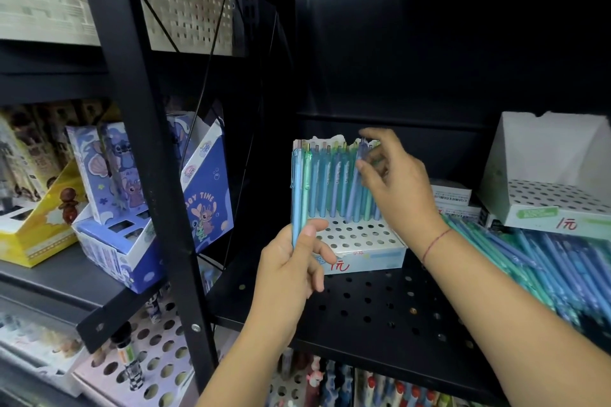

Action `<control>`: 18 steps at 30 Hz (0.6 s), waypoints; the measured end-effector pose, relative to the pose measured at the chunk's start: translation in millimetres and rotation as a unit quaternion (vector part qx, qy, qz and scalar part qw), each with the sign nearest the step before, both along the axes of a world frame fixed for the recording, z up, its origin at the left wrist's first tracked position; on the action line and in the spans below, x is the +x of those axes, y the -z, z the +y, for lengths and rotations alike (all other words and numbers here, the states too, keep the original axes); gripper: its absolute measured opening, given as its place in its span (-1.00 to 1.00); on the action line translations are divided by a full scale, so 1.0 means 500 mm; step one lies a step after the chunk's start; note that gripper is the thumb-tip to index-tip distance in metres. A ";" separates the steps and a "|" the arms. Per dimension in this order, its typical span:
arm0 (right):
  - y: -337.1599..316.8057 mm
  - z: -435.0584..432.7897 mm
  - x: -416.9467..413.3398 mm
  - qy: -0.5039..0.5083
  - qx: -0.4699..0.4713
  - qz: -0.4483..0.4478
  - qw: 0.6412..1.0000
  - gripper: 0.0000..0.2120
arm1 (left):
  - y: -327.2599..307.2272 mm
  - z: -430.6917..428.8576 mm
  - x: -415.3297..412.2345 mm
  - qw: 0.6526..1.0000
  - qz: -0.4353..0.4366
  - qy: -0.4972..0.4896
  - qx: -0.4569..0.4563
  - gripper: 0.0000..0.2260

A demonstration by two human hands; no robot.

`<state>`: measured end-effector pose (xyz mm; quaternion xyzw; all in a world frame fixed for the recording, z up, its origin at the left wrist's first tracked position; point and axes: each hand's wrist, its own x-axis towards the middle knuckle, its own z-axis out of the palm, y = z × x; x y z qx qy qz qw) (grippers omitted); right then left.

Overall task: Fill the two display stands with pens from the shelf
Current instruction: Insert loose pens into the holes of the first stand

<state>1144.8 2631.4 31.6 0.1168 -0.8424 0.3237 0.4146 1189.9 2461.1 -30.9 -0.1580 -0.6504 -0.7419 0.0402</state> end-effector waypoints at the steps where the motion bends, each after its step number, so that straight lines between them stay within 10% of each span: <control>1: 0.001 0.002 -0.002 0.009 0.014 0.005 1.000 -0.69 | 0.000 0.000 0.000 1.000 -0.001 0.002 0.001 -0.77; 8: 0.000 -0.003 0.001 0.040 0.016 -0.008 0.999 -0.71 | 0.000 0.001 -0.001 1.000 0.004 0.015 -0.005 -0.78; 18: -0.008 -0.052 0.030 -0.315 -0.239 -0.221 0.892 -0.72 | -0.002 0.004 0.002 0.998 0.015 0.048 -0.030 -0.76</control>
